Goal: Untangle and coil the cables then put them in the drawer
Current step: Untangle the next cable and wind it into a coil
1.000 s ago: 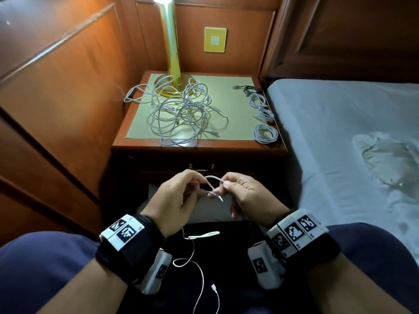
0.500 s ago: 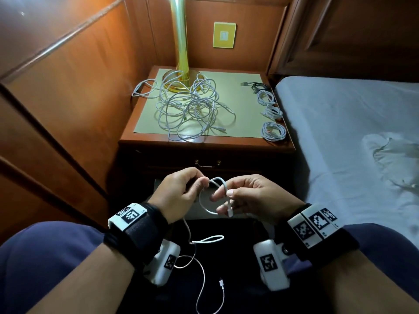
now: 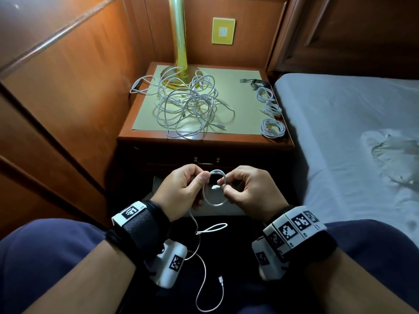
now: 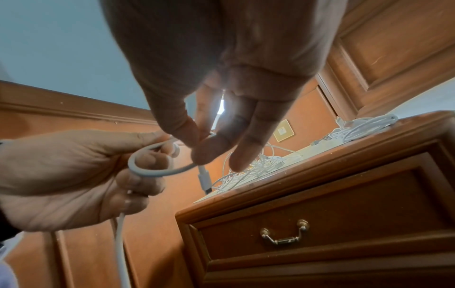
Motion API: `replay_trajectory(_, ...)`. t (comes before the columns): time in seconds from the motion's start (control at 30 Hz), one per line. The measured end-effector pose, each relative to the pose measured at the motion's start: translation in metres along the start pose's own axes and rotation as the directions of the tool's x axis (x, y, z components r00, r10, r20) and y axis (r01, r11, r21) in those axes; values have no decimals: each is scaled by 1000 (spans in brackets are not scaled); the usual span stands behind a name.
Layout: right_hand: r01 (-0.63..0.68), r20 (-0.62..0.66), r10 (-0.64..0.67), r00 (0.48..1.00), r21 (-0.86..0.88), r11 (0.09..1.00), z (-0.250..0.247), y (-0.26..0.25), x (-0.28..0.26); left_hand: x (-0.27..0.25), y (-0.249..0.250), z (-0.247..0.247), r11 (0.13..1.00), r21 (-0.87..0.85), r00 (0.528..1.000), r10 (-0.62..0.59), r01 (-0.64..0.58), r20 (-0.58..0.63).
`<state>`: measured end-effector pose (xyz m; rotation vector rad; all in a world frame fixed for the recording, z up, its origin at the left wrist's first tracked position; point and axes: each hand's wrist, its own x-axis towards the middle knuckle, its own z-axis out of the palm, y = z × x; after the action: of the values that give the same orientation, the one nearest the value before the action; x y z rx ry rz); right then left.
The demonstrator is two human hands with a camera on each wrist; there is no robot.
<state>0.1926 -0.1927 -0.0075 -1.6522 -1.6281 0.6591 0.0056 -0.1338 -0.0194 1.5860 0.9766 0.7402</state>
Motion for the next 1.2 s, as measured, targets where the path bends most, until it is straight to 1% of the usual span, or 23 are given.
replay_trajectory(0.1, -70, -43, 73, 996, 72, 995, 0, -1, 1, -1, 2, 0, 999, -41, 1000, 16, -16, 5)
replay_trajectory(0.17, -113, -49, 120, 992, 126, 986, -2, 0, 2, -1, 5, -1, 997, -76, 1000, 25, -25, -2)
replay_trajectory(0.23, -123, -59, 133, 989, 156, 980, -3, 0, 3, -1, 8, -3, 994, -99, 999, 43, -44, -13)
replay_trajectory(0.33, -145, -83, 172, 982, 262, 954, -4, 0, 2, -1, 10, -4, 988, -136, 997, 65, -70, -41)
replay_trajectory(0.43, -139, -76, 167, 983, 288, 947, -5, -1, 2, 0, 10, -3, 982, -167, 996, 79, -87, -51)
replay_trajectory(0.5, -139, -24, 150, 988, 257, 956, -4, 0, 3, 0, 10, -3, 981, -170, 995, 87, -95, -57)
replay_trajectory(0.57, -155, 74, 141, 987, 247, 957, -5, -2, 3, 0, 9, -3, 982, -157, 994, 94, -103, -59)
replay_trajectory(0.67, -210, 198, 153, 968, 312, 926, -7, -6, 3, 2, 8, -7, 982, -147, 991, 105, -116, -78)
replay_trajectory(0.7, -239, 232, 161, 959, 363, 901, -8, -7, 4, 3, 8, -9, 981, -153, 990, 109, -122, -88)
replay_trajectory(0.73, -281, 274, 172, 946, 433, 856, -10, -8, 4, 3, 8, -11, 979, -162, 989, 113, -127, -95)
replay_trajectory(0.8, -367, 364, 176, 915, 566, 738, -15, -10, 6, 4, 9, -15, 973, -190, 989, 110, -128, -104)
replay_trajectory(0.83, -382, 393, 157, 906, 604, 700, -17, -10, 6, 4, 10, -16, 970, -208, 989, 107, -127, -106)
replay_trajectory(0.87, -376, 402, 135, 906, 615, 693, -19, -10, 5, 4, 10, -17, 966, -226, 989, 105, -127, -108)
replay_trajectory(0.93, -324, 379, 109, 919, 570, 755, -22, -8, 4, 5, 11, -19, 960, -247, 988, 110, -134, -107)
replay_trajectory(1.0, -274, 354, 101, 930, 481, 833, -26, -8, 5, 5, 11, -21, 961, -238, 987, 123, -144, -100)
replay_trajectory(1.07, -246, 348, 109, 931, 378, 893, -28, -7, 6, 5, 11, -20, 967, -204, 986, 134, -152, -97)
replay_trajectory(1.13, -226, 349, 113, 930, 300, 927, -29, -6, 4, 4, 10, -19, 975, -157, 984, 144, -159, -107)
replay_trajectory(1.2, -232, 367, 126, 922, 260, 937, -27, -3, 3, 4, 9, -18, 980, -109, 982, 154, -166, -114)
